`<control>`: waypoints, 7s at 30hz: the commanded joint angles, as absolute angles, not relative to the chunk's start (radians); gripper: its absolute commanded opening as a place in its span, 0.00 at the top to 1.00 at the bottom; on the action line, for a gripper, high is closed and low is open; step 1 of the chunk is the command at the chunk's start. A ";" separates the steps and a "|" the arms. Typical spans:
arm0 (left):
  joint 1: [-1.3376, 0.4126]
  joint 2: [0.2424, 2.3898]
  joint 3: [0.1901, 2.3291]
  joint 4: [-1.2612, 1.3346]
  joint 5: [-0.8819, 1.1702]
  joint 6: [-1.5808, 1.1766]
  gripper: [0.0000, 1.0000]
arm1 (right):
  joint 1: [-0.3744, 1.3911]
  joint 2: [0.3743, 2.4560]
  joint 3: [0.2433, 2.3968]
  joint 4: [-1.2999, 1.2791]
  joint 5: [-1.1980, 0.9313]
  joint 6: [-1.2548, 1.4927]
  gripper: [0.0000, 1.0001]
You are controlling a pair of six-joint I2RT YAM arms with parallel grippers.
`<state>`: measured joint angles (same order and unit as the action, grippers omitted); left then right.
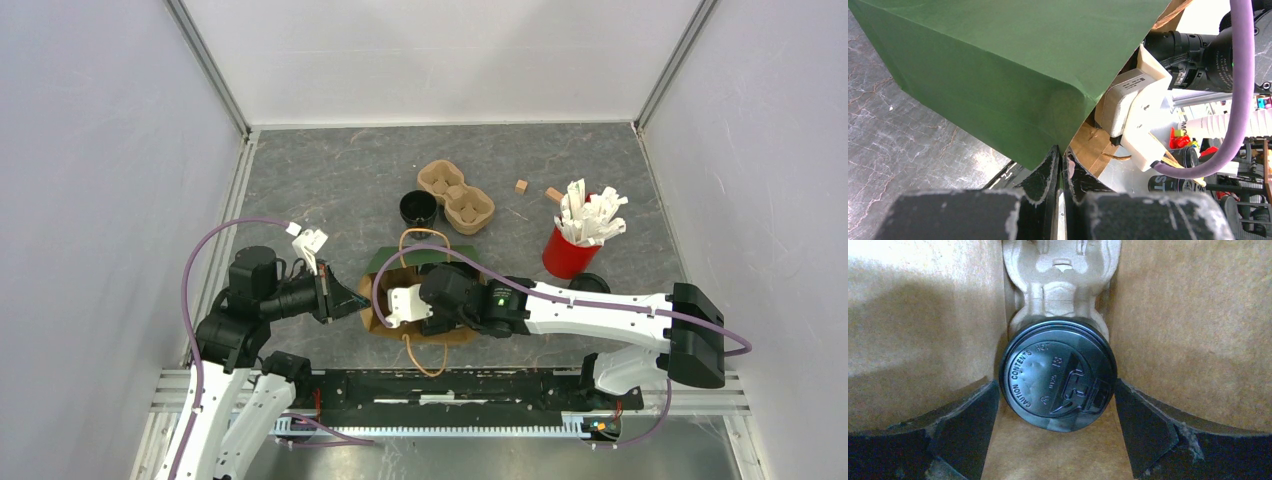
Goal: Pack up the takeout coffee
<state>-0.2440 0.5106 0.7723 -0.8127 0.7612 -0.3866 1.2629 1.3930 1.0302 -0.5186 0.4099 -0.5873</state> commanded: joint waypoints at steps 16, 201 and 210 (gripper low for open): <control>-0.245 0.525 0.802 -0.781 0.776 -0.414 0.90 | 1.267 1.355 1.097 -0.543 0.379 -0.559 0.20; -0.245 0.828 1.451 -1.183 0.330 -0.402 0.00 | 0.457 1.124 1.197 -0.820 0.646 0.123 0.69; -0.245 0.829 1.444 -1.184 0.336 -0.410 0.00 | 0.456 1.114 1.240 -0.873 0.643 0.124 0.79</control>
<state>-0.2440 0.8341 1.4494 -1.1820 0.3164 -0.4355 0.4595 1.1446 1.1992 -0.8677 0.6506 0.1249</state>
